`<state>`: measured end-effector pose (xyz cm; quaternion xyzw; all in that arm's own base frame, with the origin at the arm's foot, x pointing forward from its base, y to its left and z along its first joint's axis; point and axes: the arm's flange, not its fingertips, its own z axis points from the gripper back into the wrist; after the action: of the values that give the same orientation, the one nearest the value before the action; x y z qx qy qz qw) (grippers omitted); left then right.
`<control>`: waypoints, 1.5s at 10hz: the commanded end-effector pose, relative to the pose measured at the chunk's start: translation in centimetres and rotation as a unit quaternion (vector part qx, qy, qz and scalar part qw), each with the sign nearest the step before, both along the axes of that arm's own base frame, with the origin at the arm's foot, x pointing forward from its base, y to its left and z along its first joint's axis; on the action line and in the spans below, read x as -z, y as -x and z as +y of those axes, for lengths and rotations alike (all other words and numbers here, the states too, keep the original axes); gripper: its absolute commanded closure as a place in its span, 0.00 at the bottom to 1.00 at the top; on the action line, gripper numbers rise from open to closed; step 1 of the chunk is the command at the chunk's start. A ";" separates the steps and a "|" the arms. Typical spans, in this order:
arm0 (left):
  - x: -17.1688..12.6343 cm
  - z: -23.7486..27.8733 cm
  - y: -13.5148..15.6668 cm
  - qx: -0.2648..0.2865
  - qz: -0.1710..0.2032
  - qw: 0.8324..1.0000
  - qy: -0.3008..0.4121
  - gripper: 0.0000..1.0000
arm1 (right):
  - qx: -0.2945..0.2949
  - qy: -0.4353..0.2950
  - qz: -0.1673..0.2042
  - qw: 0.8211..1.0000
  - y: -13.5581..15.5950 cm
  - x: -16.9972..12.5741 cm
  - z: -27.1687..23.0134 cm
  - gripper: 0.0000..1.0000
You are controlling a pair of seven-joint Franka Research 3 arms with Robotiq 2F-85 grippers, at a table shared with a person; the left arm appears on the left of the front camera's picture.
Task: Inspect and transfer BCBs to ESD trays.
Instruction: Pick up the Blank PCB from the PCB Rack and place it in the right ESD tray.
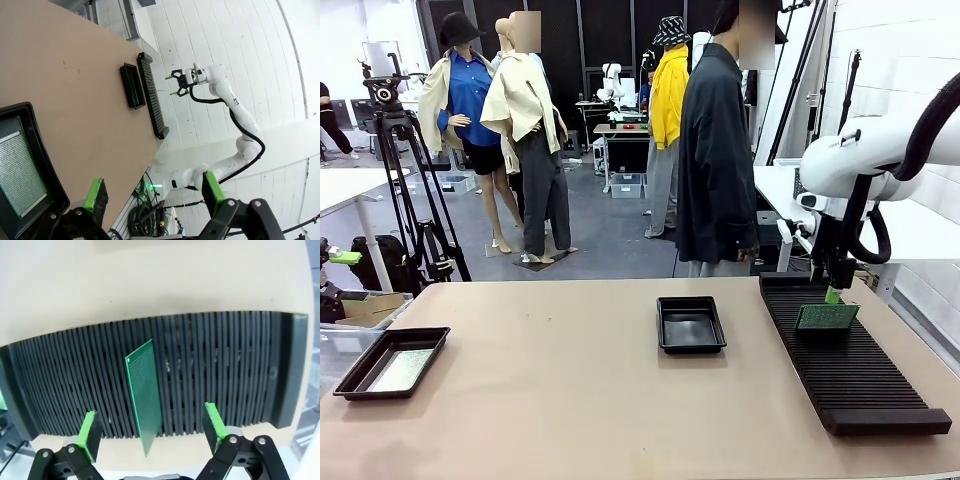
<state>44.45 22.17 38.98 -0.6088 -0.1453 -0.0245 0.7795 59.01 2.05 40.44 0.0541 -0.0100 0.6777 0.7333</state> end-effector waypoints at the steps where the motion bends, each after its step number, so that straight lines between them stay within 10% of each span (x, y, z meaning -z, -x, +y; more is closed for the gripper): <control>1: -0.2 0.1 0.2 0.003 0.001 1.000 -0.008 0.00 | 0.020 0.018 -0.007 1.000 2.0 1.2 -0.5 0.00; 15: -0.2 0.1 0.2 0.003 0.001 1.000 -0.008 0.00 | 0.038 0.027 -0.042 0.998 0.8 4.2 -1.2 0.07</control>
<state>44.45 22.18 38.98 -0.6088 -0.1454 -0.0245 0.7795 57.88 0.75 36.58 0.0229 -0.0291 0.6544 0.7553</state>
